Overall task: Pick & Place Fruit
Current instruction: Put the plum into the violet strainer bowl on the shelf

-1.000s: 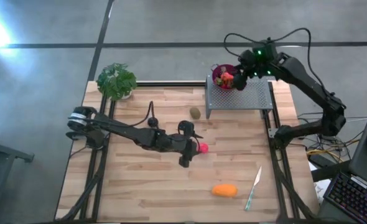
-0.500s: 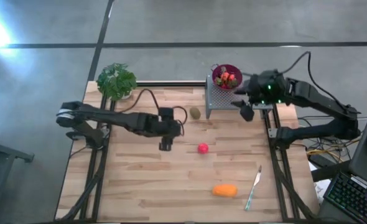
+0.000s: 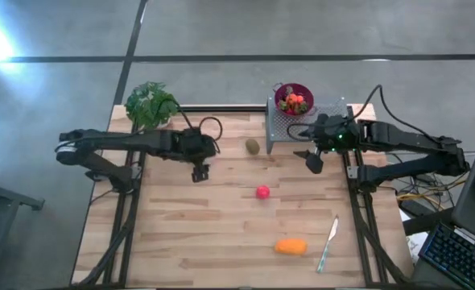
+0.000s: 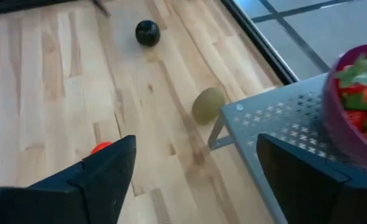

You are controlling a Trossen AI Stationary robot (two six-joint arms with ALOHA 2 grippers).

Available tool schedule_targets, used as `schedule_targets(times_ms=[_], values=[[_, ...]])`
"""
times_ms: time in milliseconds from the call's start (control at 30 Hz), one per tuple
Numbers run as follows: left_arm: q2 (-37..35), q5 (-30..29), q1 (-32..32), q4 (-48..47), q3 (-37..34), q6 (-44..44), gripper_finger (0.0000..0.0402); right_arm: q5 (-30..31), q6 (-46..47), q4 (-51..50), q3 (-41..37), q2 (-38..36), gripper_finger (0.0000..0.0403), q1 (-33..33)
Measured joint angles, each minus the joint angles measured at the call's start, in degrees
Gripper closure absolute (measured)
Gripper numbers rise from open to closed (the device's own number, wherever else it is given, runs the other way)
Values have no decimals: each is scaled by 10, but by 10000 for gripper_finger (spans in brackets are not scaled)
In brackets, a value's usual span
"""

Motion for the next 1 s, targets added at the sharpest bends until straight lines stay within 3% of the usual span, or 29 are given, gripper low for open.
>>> schedule_targets(times_ms=[300,467,1000], values=[[-8,33,83,5,-67,-43,103,0,4,58,-52,0,49,1],[-8,66,115,38,-99,-45,103,0,4,70,-56,4,56,1],[-5,76,129,161,-193,-56,103,-2,1,90,-56,5,77,1]])
